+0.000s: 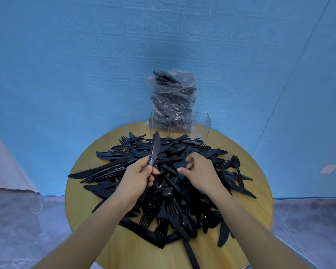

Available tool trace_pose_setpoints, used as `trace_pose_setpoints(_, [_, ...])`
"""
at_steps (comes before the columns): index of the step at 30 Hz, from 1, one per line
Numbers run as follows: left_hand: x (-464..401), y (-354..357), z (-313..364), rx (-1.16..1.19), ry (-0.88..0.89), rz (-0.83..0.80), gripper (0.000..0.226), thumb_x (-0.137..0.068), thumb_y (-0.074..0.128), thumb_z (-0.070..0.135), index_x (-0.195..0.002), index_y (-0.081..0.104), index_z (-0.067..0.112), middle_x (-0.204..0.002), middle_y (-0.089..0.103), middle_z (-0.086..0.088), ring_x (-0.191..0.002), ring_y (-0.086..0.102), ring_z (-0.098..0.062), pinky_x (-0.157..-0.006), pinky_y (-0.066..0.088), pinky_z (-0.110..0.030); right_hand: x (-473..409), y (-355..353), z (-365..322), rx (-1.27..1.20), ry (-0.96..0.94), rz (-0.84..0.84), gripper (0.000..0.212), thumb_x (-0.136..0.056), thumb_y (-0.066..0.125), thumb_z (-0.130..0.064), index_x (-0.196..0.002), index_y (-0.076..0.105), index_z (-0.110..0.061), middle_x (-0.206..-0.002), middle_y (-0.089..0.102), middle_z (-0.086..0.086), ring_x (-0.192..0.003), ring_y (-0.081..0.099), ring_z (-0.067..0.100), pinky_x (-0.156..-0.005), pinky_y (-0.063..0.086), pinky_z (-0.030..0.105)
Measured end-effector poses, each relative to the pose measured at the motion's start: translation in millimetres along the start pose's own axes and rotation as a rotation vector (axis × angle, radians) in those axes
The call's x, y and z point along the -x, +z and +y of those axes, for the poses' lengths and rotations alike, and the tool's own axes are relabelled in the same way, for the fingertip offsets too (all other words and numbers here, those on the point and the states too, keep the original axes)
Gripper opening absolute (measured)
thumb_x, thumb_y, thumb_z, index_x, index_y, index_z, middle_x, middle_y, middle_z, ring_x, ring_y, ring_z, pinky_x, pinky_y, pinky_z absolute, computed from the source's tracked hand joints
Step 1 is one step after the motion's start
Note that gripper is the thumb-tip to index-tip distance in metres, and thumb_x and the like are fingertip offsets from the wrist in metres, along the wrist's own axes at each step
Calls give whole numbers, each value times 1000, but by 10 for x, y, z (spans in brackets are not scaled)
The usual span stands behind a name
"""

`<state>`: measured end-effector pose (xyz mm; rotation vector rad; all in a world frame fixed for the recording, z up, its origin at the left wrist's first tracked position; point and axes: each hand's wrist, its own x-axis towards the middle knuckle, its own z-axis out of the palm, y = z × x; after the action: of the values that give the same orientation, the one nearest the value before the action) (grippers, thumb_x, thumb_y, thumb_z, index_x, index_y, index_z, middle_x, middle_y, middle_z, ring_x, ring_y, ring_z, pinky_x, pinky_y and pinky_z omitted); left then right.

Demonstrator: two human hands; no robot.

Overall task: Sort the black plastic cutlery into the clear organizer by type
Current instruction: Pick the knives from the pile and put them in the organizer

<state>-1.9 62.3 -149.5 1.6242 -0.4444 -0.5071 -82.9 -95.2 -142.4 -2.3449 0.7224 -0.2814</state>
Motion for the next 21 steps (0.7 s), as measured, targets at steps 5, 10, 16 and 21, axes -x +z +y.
trace_pose_setpoints(5, [-8,31,-6,35,0,10,38,-101,36,5,-134,49,16,-80,60,0,-65,48,-9,-59,46,-16,-23,102,-113,143,29,4,30,-85,67,-22,-99,45,-8,-94,54,9,-78,53,23,-61,39,28])
trace_pose_setpoints(10, [-26,56,-23,21,-6,22,37,-101,37,6,-134,48,17,-85,60,-3,-67,49,-11,-64,47,-21,-92,85,-188,125,116,23,45,-82,65,-7,-63,25,-15,-59,26,1,-47,23,16,-41,18,26])
trace_pose_setpoints(16, [-48,112,-6,43,-10,3,35,-101,37,7,-131,50,19,-86,61,-3,-69,52,-11,-66,48,-22,-177,10,-110,-141,177,85,38,-78,63,0,-62,31,-13,-66,34,7,-57,33,20,-54,30,31])
trace_pose_setpoints(21, [-56,199,54,84,4,-18,36,-100,38,5,-132,49,17,-83,61,-3,-69,53,-11,-68,49,-24,-207,-147,-35,-249,194,159,44,-79,60,-2,-54,27,-15,-55,27,3,-49,25,16,-51,23,26])
